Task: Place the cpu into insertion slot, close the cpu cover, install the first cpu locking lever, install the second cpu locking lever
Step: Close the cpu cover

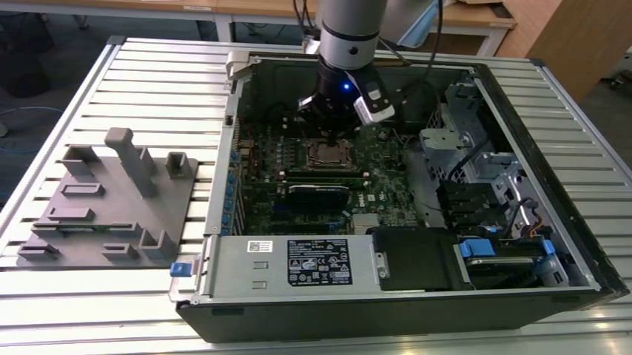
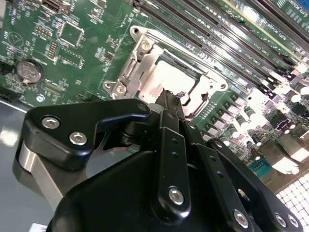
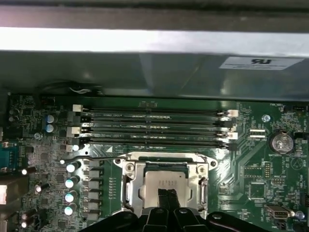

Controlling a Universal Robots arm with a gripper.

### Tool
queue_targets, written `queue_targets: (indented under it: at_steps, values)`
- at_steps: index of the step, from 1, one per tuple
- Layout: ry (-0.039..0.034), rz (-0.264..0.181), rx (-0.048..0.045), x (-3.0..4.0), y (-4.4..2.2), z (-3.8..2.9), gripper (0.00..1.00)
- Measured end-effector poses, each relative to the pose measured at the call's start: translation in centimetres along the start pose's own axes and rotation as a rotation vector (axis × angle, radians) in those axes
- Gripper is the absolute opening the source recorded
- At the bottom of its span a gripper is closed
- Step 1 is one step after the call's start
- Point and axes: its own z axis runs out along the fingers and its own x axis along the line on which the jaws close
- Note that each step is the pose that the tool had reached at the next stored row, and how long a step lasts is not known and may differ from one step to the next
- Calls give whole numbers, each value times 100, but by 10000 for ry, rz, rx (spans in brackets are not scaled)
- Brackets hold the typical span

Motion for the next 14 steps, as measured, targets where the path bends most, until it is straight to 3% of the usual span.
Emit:
queue_targets:
  at_steps: [14]
  values:
    - [-1, 0, 0, 64, -7, 45, 10]
